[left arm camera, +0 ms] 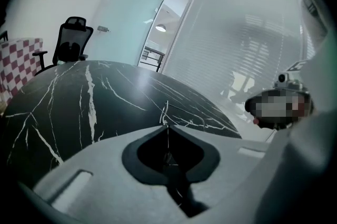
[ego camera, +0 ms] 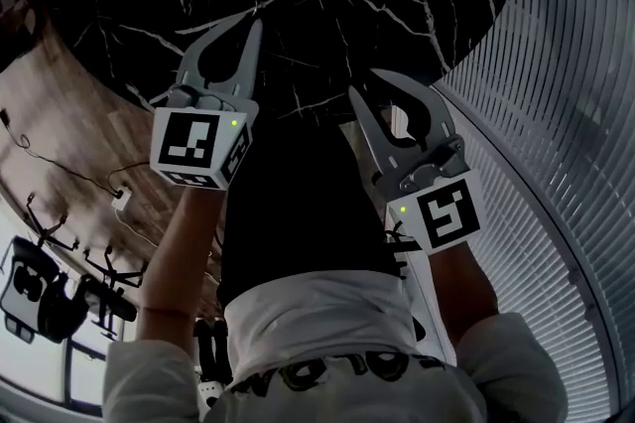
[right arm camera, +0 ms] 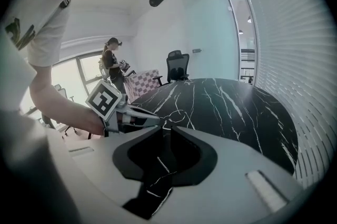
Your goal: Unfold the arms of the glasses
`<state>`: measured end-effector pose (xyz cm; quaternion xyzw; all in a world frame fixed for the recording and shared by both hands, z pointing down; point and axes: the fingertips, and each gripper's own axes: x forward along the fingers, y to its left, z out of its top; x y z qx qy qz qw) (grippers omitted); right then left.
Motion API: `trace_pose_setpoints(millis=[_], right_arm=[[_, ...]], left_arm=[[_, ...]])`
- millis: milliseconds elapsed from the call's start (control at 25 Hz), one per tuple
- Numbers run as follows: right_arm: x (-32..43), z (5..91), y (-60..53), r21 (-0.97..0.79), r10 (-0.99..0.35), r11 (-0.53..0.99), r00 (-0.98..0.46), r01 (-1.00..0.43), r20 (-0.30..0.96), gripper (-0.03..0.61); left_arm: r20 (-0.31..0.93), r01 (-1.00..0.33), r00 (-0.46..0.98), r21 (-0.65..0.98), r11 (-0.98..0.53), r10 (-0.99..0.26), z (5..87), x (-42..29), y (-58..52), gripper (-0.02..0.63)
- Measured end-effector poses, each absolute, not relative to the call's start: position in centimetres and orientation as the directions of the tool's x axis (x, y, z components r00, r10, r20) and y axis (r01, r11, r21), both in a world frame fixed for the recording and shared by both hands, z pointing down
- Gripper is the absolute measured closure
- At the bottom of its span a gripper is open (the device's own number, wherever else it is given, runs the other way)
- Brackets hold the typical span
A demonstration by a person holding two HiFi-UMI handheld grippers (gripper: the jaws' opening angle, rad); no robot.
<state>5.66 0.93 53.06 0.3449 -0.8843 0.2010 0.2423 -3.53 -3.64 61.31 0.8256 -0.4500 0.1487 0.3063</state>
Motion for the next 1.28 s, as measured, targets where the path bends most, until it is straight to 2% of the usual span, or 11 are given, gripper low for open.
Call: trace_pose_setpoints(millis=[120,280,400,560,720,960,1280], right_arm=[[5.6,53.2,1.2,-0.187,-0.510,0.683,-0.644,-0.706,0.570,0.525],[5.5,52.6,0.9,-0.174,-0.519,0.684,-0.640,-0.709,0.566,0.525],[5.6,50.9,0.3,-0.148,-0.547,0.688,-0.642,-0.710,0.537,0.524],[5.6,46.7,0.3,-0.122,-0.573,0.694,-0.647,-0.709,0.504,0.525],[5.6,41.8,-0.5,-0.090,-0.602,0.700,-0.653,-0.708,0.459,0.525],[6.0,34.3,0.4,-0.078,-0.650,0.684,-0.655,-0.725,0.386,0.525],[5.2,28.2,1.7,-0.057,-0.682,0.686,-0.668,-0.726,0.299,0.529]], left_arm=[[0.518,-0.839,0.544,0.333,-0.430,-0.660,61.4,-3.5,-3.8,0.601],[0.525,-0.834,0.547,0.279,-0.476,-0.652,61.5,-3.4,-4.0,0.538],[0.527,-0.846,0.526,0.244,-0.473,-0.668,60.7,-4.0,-4.3,0.520],[0.517,-0.860,0.505,0.237,-0.452,-0.691,56.0,-5.0,-2.9,0.522],[0.456,-0.858,0.513,0.247,-0.450,-0.727,48.9,-5.3,-2.2,0.525],[0.377,-0.848,0.529,0.268,-0.457,-0.761,39.3,-5.1,0.3,0.569],[0.302,-0.812,0.584,0.231,-0.537,-0.754,32.3,-3.5,2.3,0.601]])
